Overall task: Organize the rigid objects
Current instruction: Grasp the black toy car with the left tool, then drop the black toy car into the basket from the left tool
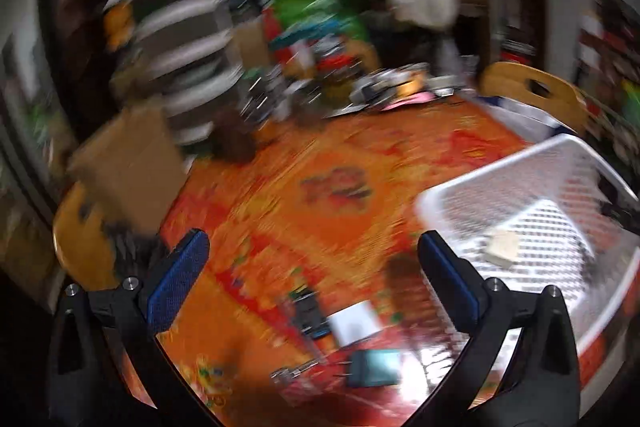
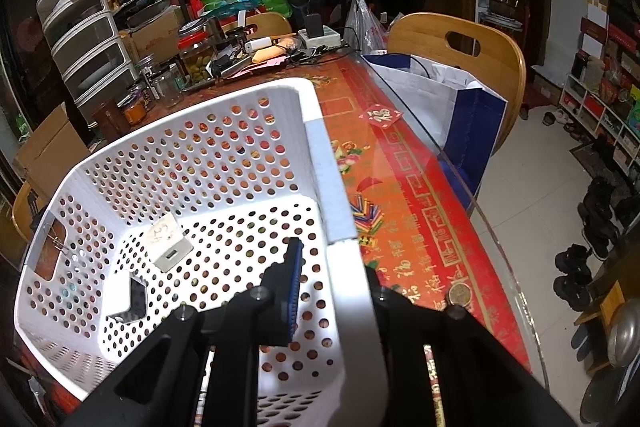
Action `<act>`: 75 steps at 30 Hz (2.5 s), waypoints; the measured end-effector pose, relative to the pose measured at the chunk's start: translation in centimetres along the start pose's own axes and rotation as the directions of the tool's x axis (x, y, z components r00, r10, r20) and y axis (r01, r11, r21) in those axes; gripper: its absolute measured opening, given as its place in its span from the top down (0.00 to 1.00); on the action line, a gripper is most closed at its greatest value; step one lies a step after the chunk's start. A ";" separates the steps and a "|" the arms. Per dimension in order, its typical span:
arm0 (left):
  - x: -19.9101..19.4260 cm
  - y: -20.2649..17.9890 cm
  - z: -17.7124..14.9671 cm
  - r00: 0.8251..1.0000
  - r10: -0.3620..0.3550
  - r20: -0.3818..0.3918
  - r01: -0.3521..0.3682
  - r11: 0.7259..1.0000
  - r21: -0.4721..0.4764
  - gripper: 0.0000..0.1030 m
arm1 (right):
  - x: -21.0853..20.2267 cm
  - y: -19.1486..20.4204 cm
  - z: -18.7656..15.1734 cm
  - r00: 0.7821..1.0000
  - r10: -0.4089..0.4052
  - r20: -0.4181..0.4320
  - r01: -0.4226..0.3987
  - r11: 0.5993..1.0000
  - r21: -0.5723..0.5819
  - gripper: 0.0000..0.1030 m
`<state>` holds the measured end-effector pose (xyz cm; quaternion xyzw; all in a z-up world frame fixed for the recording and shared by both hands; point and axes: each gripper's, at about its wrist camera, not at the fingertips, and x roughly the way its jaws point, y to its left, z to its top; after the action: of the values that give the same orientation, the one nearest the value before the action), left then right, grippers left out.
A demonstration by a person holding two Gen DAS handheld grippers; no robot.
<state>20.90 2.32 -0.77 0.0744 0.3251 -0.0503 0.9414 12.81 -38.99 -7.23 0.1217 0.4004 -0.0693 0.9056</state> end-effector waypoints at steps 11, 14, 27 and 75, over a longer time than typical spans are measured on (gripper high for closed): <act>12.0 4.0 -4.8 0.948 -0.068 -0.312 0.019 0.987 -0.157 0.18 | 0.0 -0.1 0.0 1.000 -0.013 -0.002 0.013 1.000 0.013 0.84; 13.3 3.2 -4.3 0.936 -0.085 -0.341 0.031 0.987 -0.160 0.21 | 0.0 -0.1 -0.1 1.000 -0.010 -0.002 0.010 1.000 0.016 0.84; 16.5 1.0 -4.7 0.888 -0.109 -0.447 0.039 0.986 -0.164 0.67 | -0.1 -0.2 -0.2 1.000 0.000 0.006 -0.001 1.000 0.021 0.84; -3.0 -7.5 2.5 0.991 0.130 0.014 -0.131 0.985 0.114 0.74 | -0.2 -0.1 0.0 1.000 0.011 0.012 -0.011 1.000 0.020 0.83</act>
<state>19.02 -5.31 2.22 0.1496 0.3129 -0.0072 0.9379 12.68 -39.07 -7.11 0.1328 0.3935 -0.0690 0.9071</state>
